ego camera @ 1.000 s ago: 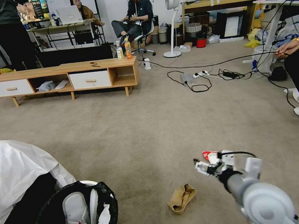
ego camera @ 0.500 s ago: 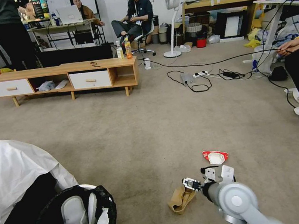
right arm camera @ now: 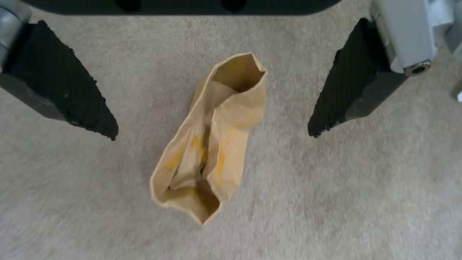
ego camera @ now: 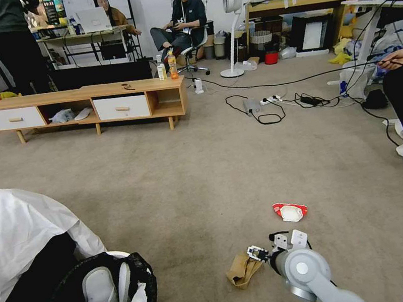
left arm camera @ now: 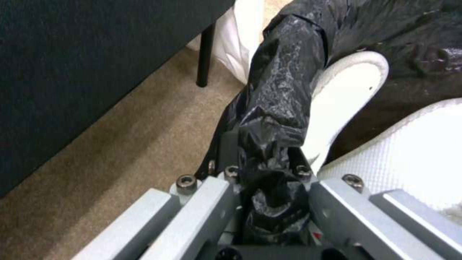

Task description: Pick up the trash bin and place the garbage on the floor into it.

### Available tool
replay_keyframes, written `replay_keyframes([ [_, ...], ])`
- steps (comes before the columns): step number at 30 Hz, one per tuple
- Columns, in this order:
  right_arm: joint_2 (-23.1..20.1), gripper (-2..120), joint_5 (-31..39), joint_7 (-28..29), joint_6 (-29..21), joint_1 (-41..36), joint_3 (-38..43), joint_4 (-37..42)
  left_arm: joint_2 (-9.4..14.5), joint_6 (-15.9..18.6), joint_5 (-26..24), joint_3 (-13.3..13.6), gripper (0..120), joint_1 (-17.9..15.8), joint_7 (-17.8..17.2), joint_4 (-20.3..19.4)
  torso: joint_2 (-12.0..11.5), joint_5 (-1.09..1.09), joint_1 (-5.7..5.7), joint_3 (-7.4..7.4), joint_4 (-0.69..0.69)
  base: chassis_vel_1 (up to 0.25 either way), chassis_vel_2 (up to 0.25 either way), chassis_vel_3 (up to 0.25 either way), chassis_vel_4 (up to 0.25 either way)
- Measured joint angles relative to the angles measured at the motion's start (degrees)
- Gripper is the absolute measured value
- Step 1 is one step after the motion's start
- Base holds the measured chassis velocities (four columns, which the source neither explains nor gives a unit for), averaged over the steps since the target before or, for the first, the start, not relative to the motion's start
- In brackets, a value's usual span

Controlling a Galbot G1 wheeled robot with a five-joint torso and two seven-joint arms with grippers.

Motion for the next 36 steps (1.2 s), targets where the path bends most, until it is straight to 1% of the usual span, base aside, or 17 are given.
replay_keyframes([
  [5,1.39,100,-1.64,-2.04,0.51,0.71,-0.90,-4.29,0.19,-0.05,0.01,0.00,1,0.02,0.01,0.43,0.00,0.00,0.00,0.00,0.00,0.000,0.000,0.000,0.000],
  [13,2.35,100,-2.74,-4.22,0.76,1.39,-1.05,-8.58,0.38,-0.18,0.02,0.11,1,-0.23,0.01,1.06,0.00,0.00,0.00,0.00,-0.01,0.000,0.000,0.000,0.000],
  [36,4.78,100,-5.54,-8.46,1.48,3.84,-2.40,-15.21,0.38,-0.41,-0.06,0.16,1,-0.32,0.06,1.53,0.00,0.00,0.00,0.00,0.00,0.000,0.000,0.000,0.000],
])
